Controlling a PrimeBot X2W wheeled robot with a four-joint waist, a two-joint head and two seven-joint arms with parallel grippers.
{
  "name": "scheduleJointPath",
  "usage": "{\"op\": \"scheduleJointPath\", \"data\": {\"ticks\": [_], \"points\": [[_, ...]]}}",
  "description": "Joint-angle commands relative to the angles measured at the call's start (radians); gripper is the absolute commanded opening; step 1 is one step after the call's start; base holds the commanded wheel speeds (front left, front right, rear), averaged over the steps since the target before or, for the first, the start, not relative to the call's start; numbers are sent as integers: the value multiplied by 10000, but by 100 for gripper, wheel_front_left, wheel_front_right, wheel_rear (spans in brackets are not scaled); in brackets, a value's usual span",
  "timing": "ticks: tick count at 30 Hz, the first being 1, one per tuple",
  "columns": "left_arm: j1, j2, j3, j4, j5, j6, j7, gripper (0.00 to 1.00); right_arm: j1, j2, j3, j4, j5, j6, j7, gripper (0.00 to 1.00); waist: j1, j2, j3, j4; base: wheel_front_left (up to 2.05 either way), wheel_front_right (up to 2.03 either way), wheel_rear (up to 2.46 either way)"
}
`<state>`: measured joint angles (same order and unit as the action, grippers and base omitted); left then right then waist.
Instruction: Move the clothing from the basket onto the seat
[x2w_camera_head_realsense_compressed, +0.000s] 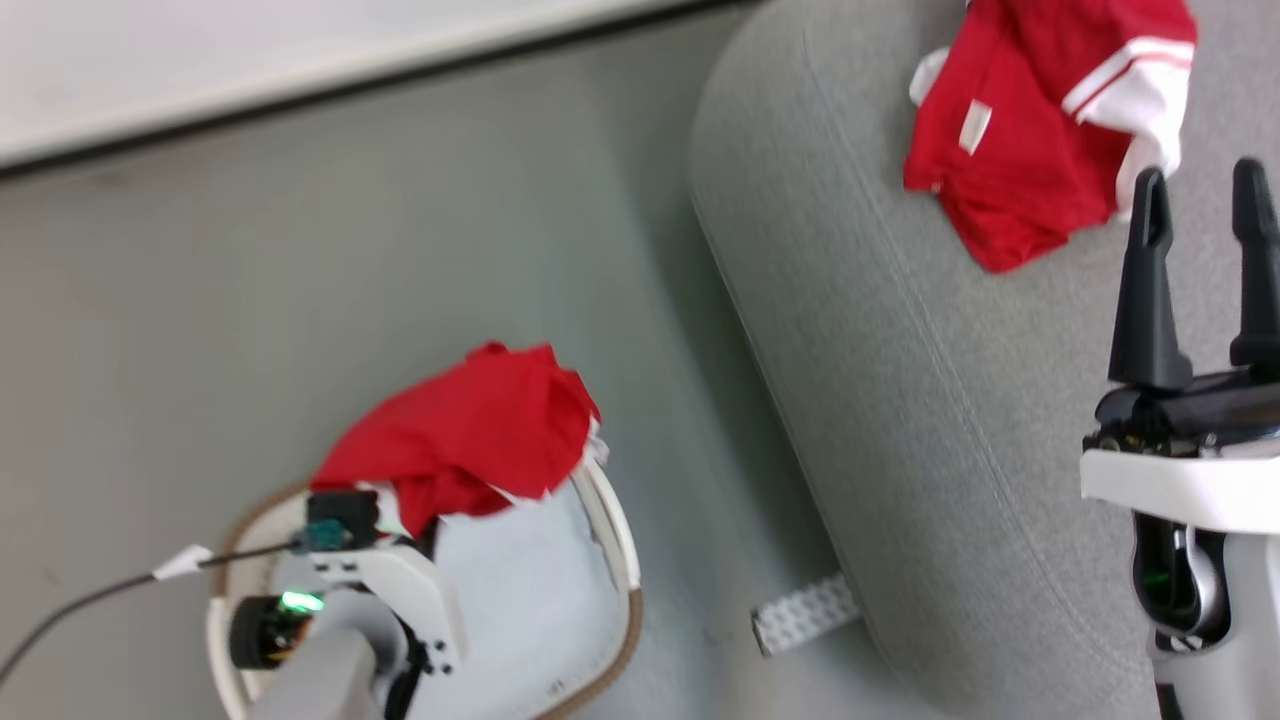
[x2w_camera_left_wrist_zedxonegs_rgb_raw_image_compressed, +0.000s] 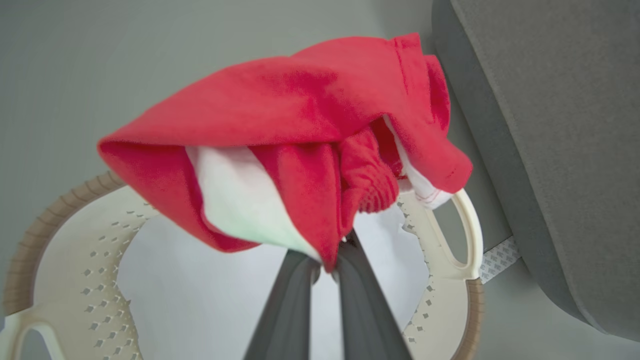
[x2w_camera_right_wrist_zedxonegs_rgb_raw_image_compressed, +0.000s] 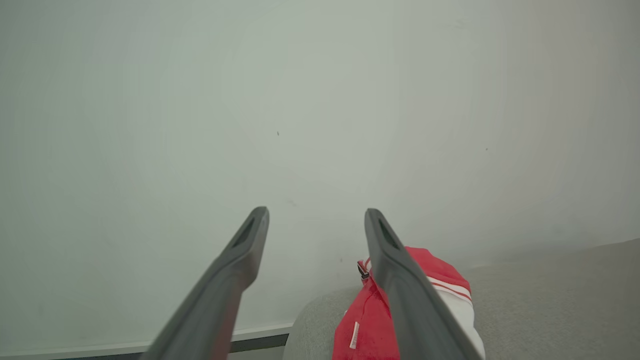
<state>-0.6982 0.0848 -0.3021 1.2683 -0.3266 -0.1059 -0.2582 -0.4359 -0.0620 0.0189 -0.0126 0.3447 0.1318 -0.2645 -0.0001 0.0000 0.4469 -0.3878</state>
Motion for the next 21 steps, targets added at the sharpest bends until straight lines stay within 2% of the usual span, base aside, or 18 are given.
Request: {"op": "scheduleJointPath", "data": {"ticks": [1,11,21], "points": [[200,-41,-26,-61,2,-45,-61,0,201,-73,-20,53,-52,-22,4,100,1,0,-747,431,0,0,0],[1268,-286,-568,-2408,197,-215,-67,0,897,-524,34,379,-30,-22,4,100,1,0,-2594,1457,0,0,0],[1910,-323,-1145,-5324,392,-245,-63,0,1620,-561,165,638,85,-22,4,100,1,0,-3673,2401,0,0,0]]}}
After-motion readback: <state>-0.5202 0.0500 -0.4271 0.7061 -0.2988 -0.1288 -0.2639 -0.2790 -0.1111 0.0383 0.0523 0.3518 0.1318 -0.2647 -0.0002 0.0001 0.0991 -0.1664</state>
